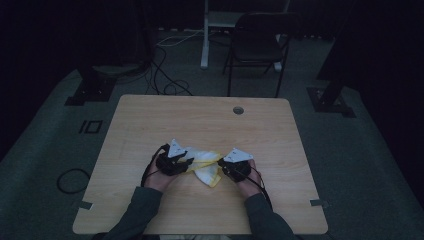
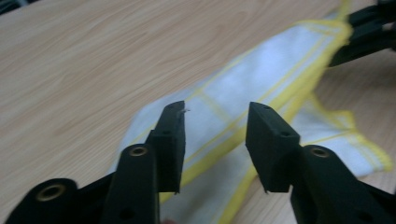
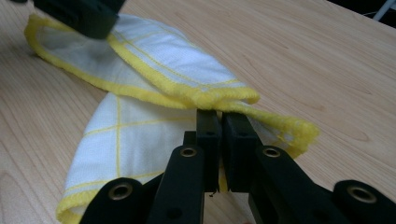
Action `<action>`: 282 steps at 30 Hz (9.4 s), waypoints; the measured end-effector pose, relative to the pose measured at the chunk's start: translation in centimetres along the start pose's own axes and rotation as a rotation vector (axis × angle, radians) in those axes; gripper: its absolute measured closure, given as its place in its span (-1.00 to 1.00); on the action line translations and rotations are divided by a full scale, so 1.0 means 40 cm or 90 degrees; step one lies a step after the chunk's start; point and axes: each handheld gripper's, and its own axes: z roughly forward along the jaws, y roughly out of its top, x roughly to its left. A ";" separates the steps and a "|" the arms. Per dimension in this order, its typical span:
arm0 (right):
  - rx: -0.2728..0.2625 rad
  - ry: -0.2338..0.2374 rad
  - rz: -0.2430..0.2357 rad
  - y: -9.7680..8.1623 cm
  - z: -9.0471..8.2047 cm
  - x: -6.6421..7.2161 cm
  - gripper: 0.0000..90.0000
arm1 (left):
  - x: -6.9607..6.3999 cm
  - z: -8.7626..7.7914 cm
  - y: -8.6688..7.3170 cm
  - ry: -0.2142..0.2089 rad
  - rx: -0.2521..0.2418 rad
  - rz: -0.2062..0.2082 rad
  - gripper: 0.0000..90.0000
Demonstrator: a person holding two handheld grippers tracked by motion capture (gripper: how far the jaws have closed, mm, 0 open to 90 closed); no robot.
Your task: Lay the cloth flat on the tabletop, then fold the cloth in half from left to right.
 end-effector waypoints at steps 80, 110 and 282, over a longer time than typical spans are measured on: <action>-0.013 -0.009 0.086 0.027 -0.014 -0.043 1.00 | 0.228 -0.067 -0.046 0.127 -0.010 -0.203 0.97; 0.020 -0.073 0.122 -0.089 -0.140 -0.086 1.00 | 0.298 -0.104 -0.165 0.177 0.017 -0.306 0.78; 0.115 -0.086 0.059 -0.062 -0.014 -0.037 0.26 | 0.111 -0.026 -0.172 0.140 0.046 -0.226 0.27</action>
